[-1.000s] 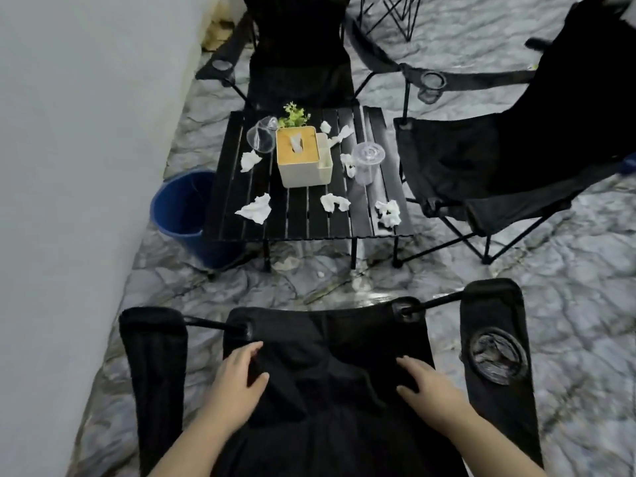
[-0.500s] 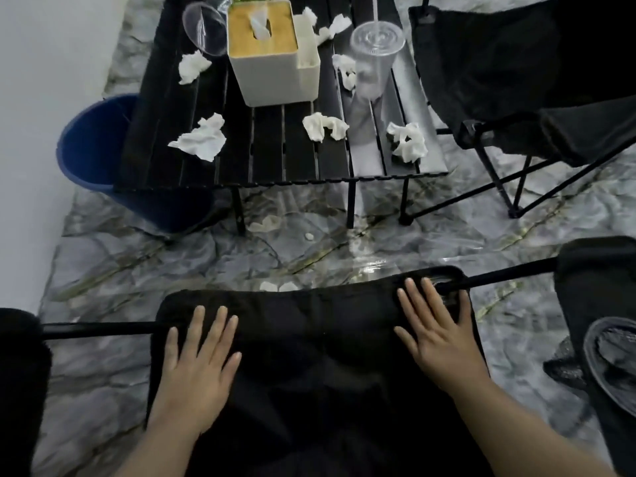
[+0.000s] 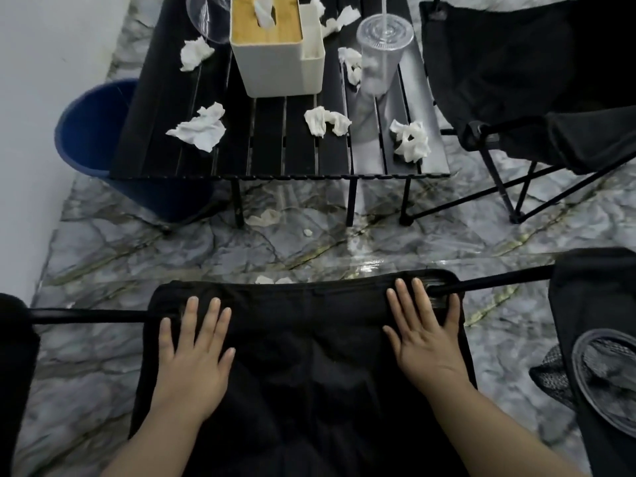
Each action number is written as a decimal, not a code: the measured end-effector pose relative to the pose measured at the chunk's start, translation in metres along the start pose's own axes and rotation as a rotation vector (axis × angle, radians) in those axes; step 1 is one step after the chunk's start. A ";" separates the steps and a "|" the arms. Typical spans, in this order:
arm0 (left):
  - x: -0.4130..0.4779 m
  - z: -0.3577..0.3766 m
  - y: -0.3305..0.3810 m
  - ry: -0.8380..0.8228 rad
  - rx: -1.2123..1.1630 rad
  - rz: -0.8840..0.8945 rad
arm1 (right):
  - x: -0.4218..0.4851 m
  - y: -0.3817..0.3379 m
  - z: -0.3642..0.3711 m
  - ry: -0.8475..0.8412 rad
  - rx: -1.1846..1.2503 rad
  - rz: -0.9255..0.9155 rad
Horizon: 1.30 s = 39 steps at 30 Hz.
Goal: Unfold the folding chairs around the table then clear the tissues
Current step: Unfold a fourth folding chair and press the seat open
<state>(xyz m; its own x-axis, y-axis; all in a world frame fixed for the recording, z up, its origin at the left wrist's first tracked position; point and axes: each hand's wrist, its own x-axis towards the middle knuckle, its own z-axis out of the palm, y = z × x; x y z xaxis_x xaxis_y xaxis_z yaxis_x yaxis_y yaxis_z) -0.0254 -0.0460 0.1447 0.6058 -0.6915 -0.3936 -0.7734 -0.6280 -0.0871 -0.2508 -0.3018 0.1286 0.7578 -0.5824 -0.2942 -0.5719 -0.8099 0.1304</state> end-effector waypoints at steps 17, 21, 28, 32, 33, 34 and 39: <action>-0.109 -0.186 -0.020 -0.007 -0.692 0.066 | -0.092 0.019 -0.203 -0.264 0.491 -0.058; -0.168 -0.242 -0.032 -0.023 -0.824 0.099 | -0.145 0.025 -0.270 -0.173 0.595 -0.072; -0.297 -0.286 -0.044 -0.037 -1.115 0.111 | -0.257 0.054 -0.319 0.021 0.726 -0.063; -0.369 -0.276 -0.037 -0.054 -1.194 0.095 | -0.339 0.071 -0.320 0.002 0.773 -0.126; -0.383 -0.274 -0.037 -0.066 -1.203 0.095 | -0.357 0.074 -0.319 -0.038 0.795 -0.141; -0.397 -0.271 -0.038 -0.072 -1.222 0.088 | -0.373 0.076 -0.315 -0.076 0.842 -0.142; -0.445 -0.246 -0.053 -0.164 -1.244 -0.057 | -0.418 0.086 -0.284 -0.255 1.153 -0.165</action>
<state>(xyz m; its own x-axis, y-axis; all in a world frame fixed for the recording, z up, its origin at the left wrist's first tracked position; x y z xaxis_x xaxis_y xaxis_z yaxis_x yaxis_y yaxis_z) -0.2084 0.2072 0.5492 0.5334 -0.6559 -0.5341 0.0066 -0.6282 0.7780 -0.5272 -0.1476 0.5316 0.8389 -0.3408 -0.4243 -0.5175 -0.2578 -0.8159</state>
